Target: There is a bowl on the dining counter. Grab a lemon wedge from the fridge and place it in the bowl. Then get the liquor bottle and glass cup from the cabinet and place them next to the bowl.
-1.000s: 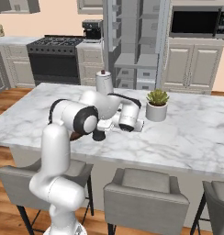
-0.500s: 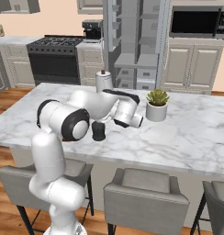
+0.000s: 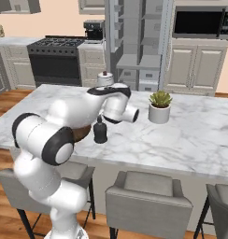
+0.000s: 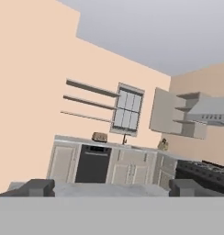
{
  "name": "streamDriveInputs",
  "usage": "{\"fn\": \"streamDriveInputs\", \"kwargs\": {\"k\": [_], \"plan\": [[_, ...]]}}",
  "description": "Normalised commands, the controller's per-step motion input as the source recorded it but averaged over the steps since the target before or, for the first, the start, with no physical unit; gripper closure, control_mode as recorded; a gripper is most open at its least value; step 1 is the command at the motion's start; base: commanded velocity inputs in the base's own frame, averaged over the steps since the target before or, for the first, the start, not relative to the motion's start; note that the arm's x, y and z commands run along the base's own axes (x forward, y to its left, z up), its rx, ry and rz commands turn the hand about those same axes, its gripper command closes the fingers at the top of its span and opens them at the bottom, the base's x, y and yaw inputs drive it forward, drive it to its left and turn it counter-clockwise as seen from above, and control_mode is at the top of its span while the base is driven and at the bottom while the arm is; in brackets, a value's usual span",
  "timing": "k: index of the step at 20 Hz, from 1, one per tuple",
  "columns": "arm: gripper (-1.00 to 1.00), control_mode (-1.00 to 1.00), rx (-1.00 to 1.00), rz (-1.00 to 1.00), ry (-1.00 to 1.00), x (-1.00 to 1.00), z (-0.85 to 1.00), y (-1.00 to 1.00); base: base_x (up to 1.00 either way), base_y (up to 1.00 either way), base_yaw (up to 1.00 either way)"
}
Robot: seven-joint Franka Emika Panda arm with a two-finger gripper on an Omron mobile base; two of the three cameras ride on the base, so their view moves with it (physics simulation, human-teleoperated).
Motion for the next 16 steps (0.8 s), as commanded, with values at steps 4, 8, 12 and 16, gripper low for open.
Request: {"fn": "streamDriveInputs", "kwargs": {"k": [4,8,12,16], "plan": [[-1.0,-1.0,-0.04,-0.15,0.15,-0.58,0.69,0.27,0.0,0.0,0.0],[-1.0,-1.0,-0.06,-0.18,0.19,-0.59,0.65,0.31,0.0,0.0,0.0],[-1.0,-1.0,-0.07,-0.21,0.2,-0.59,0.65,0.35,0.0,0.0,0.0],[-1.0,-1.0,-0.07,-0.24,0.21,-0.64,0.62,0.33,0.0,0.0,0.0]]}}
